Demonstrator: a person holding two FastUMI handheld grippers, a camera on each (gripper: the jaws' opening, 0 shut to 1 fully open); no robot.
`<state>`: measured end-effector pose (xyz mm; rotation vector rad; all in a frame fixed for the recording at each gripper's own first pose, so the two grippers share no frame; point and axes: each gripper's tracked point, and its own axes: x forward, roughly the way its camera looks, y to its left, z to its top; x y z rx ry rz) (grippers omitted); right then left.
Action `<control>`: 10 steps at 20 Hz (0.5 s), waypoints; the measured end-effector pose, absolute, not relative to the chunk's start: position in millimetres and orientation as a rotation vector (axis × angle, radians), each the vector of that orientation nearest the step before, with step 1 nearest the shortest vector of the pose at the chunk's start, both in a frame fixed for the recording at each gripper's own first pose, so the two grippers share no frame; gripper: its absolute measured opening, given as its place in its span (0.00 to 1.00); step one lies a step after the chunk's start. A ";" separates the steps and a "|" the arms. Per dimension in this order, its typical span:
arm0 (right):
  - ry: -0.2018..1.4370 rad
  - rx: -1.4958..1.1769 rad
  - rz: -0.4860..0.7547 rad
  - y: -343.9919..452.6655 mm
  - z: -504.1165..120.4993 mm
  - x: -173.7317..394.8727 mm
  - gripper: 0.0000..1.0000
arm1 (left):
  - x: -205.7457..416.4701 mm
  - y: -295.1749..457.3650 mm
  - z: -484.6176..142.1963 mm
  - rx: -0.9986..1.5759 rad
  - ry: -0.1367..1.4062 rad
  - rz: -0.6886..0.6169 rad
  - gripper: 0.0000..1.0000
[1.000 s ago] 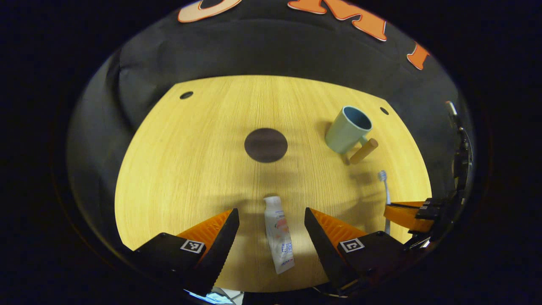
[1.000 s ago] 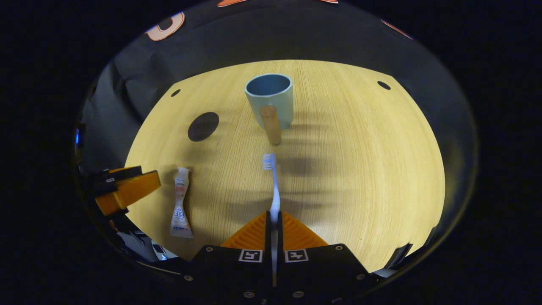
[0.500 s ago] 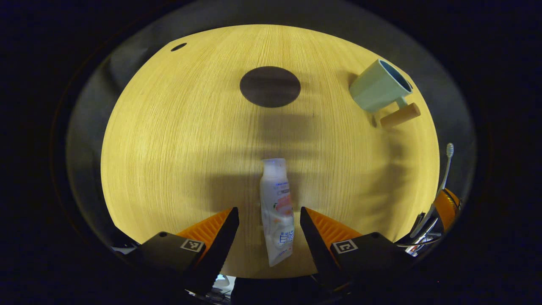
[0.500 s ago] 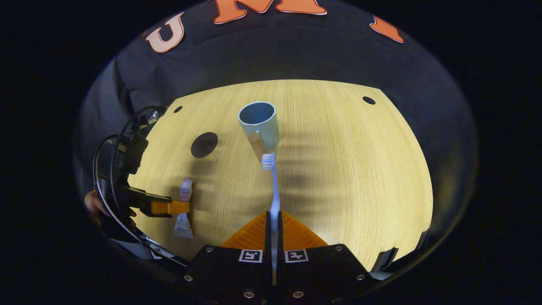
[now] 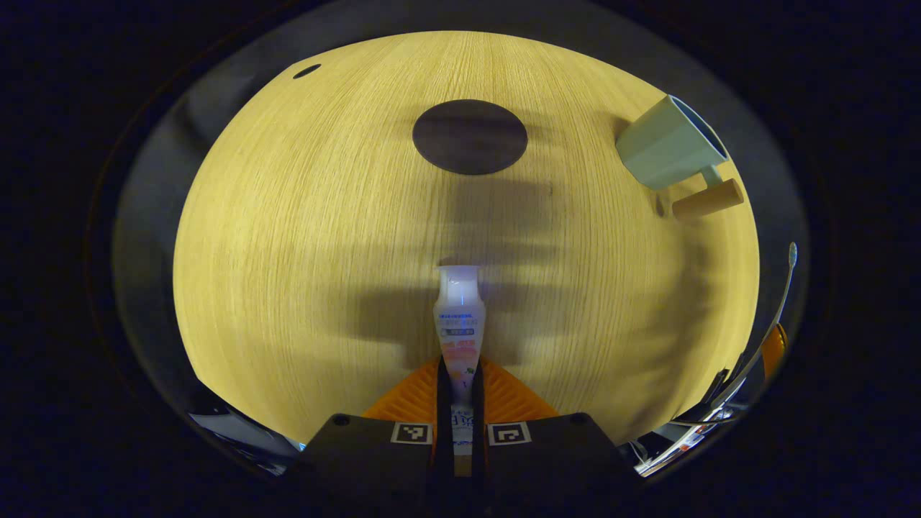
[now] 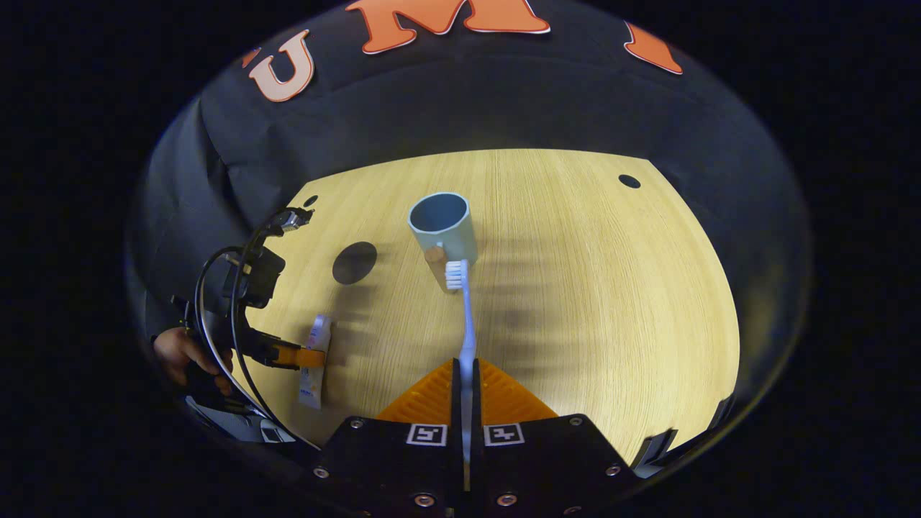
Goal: Put the toothbrush and toothpaste on the desktop into the cup, then pick up the cup and place it on the coaster on the desktop.
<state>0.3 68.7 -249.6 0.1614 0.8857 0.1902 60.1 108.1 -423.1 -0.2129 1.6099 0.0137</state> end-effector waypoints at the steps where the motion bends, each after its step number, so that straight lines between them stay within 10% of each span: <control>1: 0.872 0.155 0.199 70.1 -248.0 5.2 0.05 | 59.0 108.2 -423.7 -0.218 1.610 0.008 0.14; 10: 0.693 0.142 0.260 79.3 -219.0 73.9 0.04 | 43.1 116.1 -407.0 -0.160 1.586 -0.026 0.14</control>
